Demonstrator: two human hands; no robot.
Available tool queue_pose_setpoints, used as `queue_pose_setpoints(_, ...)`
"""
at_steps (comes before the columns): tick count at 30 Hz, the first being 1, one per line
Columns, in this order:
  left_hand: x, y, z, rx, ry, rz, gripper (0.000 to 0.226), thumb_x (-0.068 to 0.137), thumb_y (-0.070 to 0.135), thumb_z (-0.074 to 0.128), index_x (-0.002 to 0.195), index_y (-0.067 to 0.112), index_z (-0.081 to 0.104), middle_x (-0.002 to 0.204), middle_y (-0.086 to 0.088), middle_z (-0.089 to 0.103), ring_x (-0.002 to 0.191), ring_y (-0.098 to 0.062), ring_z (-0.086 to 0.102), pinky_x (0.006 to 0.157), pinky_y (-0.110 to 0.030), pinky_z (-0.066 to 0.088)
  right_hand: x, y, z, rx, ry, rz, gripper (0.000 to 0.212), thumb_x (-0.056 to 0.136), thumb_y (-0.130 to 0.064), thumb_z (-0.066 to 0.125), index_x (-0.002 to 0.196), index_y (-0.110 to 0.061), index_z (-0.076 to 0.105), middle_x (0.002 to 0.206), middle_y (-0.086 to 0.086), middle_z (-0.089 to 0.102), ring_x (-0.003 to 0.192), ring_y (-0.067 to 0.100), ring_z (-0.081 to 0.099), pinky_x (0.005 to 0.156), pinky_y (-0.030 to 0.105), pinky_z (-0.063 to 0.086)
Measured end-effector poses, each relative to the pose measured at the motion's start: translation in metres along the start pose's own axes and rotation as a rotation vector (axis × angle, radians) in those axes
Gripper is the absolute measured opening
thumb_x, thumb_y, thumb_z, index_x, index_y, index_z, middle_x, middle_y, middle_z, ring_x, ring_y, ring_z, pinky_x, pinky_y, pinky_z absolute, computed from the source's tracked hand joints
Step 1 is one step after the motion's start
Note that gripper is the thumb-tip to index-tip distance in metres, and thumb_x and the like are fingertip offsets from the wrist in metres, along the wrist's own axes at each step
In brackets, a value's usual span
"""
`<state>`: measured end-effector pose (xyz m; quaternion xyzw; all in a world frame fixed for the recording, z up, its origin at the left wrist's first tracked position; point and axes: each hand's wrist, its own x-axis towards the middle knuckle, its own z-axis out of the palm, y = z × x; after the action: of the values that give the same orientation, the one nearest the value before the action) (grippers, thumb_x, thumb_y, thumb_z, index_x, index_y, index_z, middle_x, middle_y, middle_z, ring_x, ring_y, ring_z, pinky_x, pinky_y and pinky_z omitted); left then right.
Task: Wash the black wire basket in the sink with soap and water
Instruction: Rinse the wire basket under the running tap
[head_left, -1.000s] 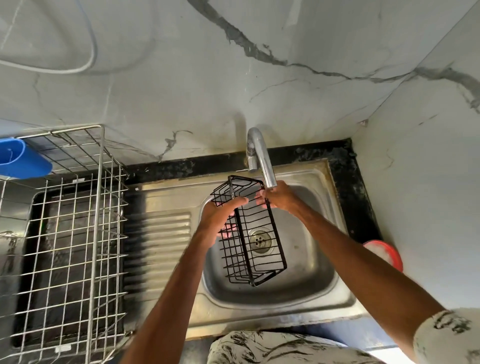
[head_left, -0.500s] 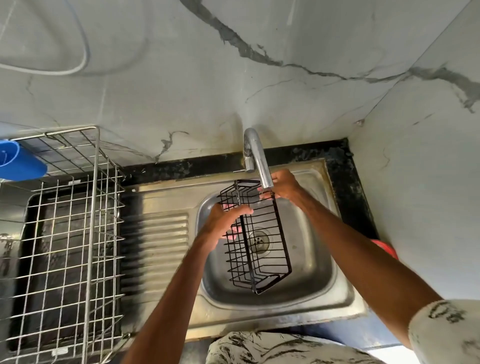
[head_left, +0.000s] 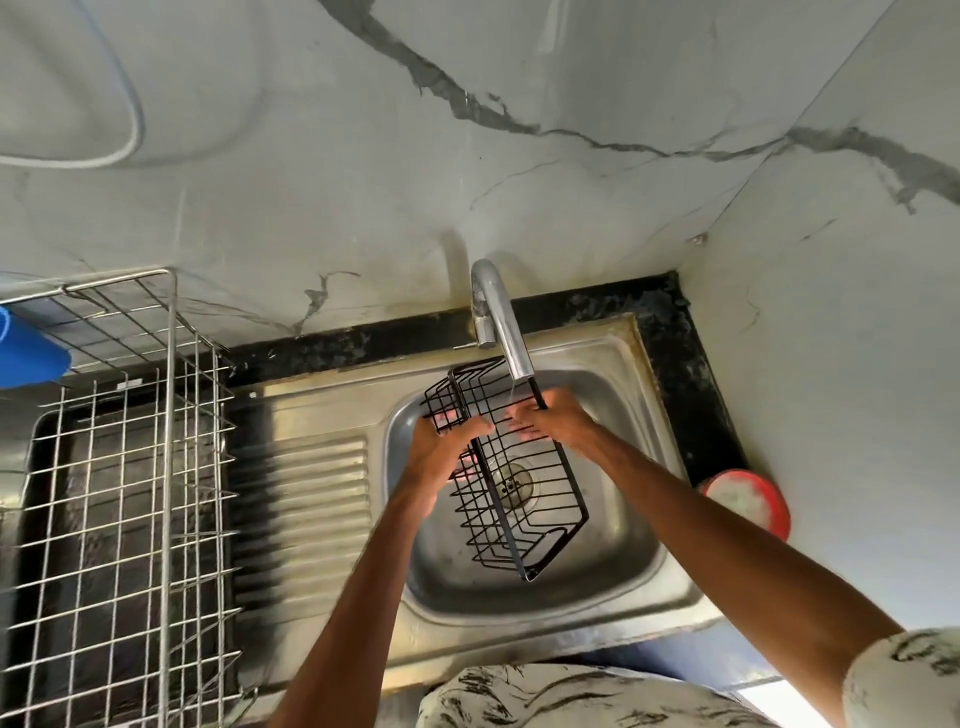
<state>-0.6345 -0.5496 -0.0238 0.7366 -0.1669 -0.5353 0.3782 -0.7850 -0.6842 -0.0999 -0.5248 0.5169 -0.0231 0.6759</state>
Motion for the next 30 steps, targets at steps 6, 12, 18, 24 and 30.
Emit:
queue_pose_setpoints(6,0.002,-0.001,-0.007,0.11,0.077,0.14,0.028,0.079,0.026,0.087,0.099,0.022,0.069,0.098,0.004,0.074,0.096,-0.01,0.07,0.1,-0.042,0.055,0.008,-0.042,0.005,-0.041,-0.017,0.013,0.023,0.097,-0.016,0.067,0.116,-0.002,0.066,0.104,0.016,0.076,0.088,0.026,0.077,0.079,0.045,0.063)
queue_pose_setpoints(12,0.01,0.006,-0.02,0.148,0.165,0.097,0.047,0.068,0.055,0.085,0.09,0.014,0.078,0.088,-0.007,0.078,0.085,-0.022,0.074,0.079,-0.044,0.061,-0.027,-0.015,0.017,-0.735,0.173,-0.409,0.037,0.103,-0.015,0.051,0.139,-0.008,0.045,0.122,0.006,0.057,0.104,0.017,0.058,0.092,0.038,0.052)
queue_pose_setpoints(18,0.014,0.015,-0.023,0.141,0.11,0.035,0.057,0.065,0.06,0.08,0.094,0.011,0.078,0.098,-0.014,0.078,0.085,-0.02,0.069,0.074,-0.031,0.054,-0.013,0.02,-0.01,-1.258,-0.05,-0.944,0.062,0.105,-0.021,0.045,0.159,-0.007,0.019,0.167,0.012,0.014,0.156,0.024,0.011,0.125,0.043,0.022)
queue_pose_setpoints(24,0.017,0.01,-0.02,0.178,0.129,0.058,0.043,0.068,0.052,0.084,0.09,0.016,0.078,0.092,0.001,0.079,0.085,-0.012,0.075,0.062,-0.027,0.059,0.007,-0.031,-0.008,-1.648,-0.027,-0.823,0.077,0.105,-0.047,0.038,0.16,-0.011,0.0,0.166,0.011,0.011,0.153,0.025,0.016,0.123,0.049,-0.006)
queue_pose_setpoints(30,0.023,-0.001,-0.022,0.135,0.209,0.06,0.08,0.053,0.057,0.09,0.115,0.019,0.058,0.104,0.005,0.07,0.098,-0.013,0.068,0.075,-0.029,0.057,-0.009,0.012,-0.003,-1.775,-0.039,-0.85,0.078,0.102,-0.054,0.029,0.159,-0.006,0.006,0.166,0.019,-0.005,0.154,0.033,-0.008,0.126,0.049,0.006)
